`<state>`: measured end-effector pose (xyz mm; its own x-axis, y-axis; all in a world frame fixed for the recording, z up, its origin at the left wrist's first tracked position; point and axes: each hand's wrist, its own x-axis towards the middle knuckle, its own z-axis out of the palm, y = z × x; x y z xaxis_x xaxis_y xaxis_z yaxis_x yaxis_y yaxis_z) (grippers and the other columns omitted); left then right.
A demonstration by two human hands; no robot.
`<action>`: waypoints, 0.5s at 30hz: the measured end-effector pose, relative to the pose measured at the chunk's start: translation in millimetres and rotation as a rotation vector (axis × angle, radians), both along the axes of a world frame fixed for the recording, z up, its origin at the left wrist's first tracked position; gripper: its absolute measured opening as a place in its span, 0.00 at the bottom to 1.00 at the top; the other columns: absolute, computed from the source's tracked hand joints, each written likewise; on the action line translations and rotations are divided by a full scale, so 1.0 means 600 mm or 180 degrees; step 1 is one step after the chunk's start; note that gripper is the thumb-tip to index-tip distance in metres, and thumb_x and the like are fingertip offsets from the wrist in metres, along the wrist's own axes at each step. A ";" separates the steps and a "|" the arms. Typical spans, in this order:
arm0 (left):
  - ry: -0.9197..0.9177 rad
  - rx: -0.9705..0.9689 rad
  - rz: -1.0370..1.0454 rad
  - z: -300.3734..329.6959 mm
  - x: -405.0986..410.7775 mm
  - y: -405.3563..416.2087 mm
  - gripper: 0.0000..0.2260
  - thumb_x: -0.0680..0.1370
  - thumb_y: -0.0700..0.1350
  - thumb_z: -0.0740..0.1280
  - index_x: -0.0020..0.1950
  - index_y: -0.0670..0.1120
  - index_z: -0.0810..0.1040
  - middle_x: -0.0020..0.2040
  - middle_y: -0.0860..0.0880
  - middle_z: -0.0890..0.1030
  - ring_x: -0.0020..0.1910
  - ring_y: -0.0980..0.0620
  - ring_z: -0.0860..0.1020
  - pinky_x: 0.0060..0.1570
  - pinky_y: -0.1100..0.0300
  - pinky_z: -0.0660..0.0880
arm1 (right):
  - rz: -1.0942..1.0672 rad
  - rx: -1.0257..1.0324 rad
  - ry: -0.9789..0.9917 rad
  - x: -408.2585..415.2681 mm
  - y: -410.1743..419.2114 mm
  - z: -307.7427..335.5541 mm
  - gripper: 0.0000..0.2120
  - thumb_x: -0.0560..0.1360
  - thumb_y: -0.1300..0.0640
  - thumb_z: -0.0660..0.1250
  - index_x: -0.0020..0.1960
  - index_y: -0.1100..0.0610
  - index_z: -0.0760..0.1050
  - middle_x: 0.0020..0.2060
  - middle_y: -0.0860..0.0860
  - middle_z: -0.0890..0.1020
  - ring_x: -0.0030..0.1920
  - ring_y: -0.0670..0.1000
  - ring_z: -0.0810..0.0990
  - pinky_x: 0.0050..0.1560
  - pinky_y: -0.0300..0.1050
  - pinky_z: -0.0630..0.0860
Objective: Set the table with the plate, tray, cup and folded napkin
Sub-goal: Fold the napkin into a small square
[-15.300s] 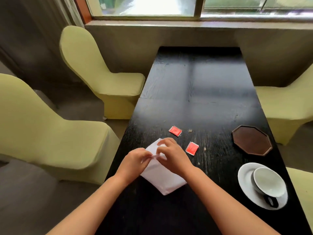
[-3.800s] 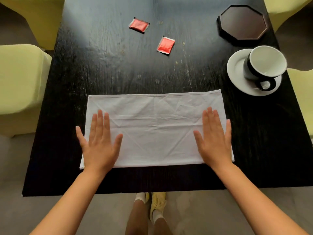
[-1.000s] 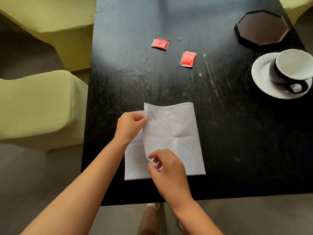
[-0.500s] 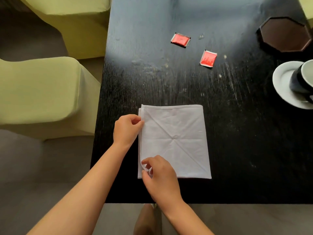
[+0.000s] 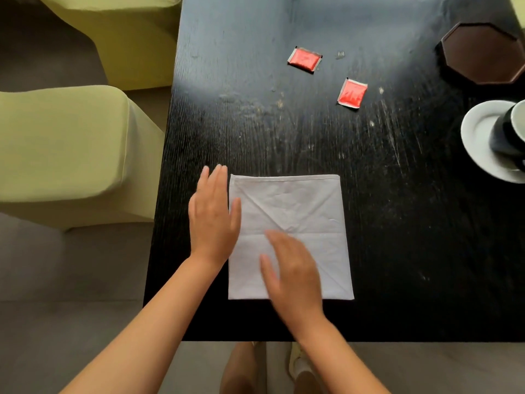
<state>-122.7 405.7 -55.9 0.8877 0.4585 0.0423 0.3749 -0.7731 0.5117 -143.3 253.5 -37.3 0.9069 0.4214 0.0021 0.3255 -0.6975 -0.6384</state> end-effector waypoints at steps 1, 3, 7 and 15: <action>-0.0015 0.0142 -0.0191 0.000 0.001 -0.010 0.25 0.79 0.46 0.57 0.75 0.42 0.58 0.76 0.45 0.61 0.76 0.48 0.53 0.71 0.48 0.54 | -0.0130 -0.0074 -0.0275 0.024 -0.005 -0.006 0.19 0.74 0.58 0.63 0.64 0.61 0.73 0.60 0.58 0.79 0.62 0.58 0.76 0.62 0.54 0.72; 0.0079 0.0369 -0.0606 -0.006 0.013 -0.032 0.25 0.79 0.48 0.52 0.75 0.43 0.55 0.77 0.46 0.56 0.76 0.49 0.49 0.72 0.47 0.49 | -0.0158 -0.0420 -0.0394 0.078 -0.007 -0.017 0.23 0.76 0.59 0.59 0.71 0.61 0.64 0.70 0.58 0.68 0.72 0.57 0.64 0.70 0.54 0.60; 0.0539 0.0553 -0.1163 -0.042 0.045 -0.068 0.24 0.80 0.49 0.49 0.76 0.46 0.51 0.76 0.49 0.50 0.75 0.50 0.46 0.72 0.47 0.46 | 0.0247 -0.1305 -0.0241 0.160 -0.001 -0.061 0.27 0.79 0.57 0.52 0.76 0.56 0.48 0.77 0.51 0.50 0.76 0.50 0.45 0.74 0.51 0.40; 0.0710 0.1044 -0.1385 -0.062 0.045 -0.059 0.26 0.76 0.56 0.52 0.72 0.48 0.66 0.72 0.43 0.67 0.71 0.43 0.66 0.67 0.40 0.62 | 0.0631 -0.1609 -0.0435 0.190 -0.037 -0.097 0.29 0.78 0.48 0.50 0.76 0.56 0.47 0.77 0.51 0.51 0.76 0.48 0.47 0.73 0.51 0.37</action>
<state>-95.9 370.3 -93.1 0.9950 0.0444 -0.0891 0.0587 -0.9846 0.1650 -29.1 231.1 -95.7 0.8158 0.5630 -0.1326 0.5380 -0.8228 -0.1833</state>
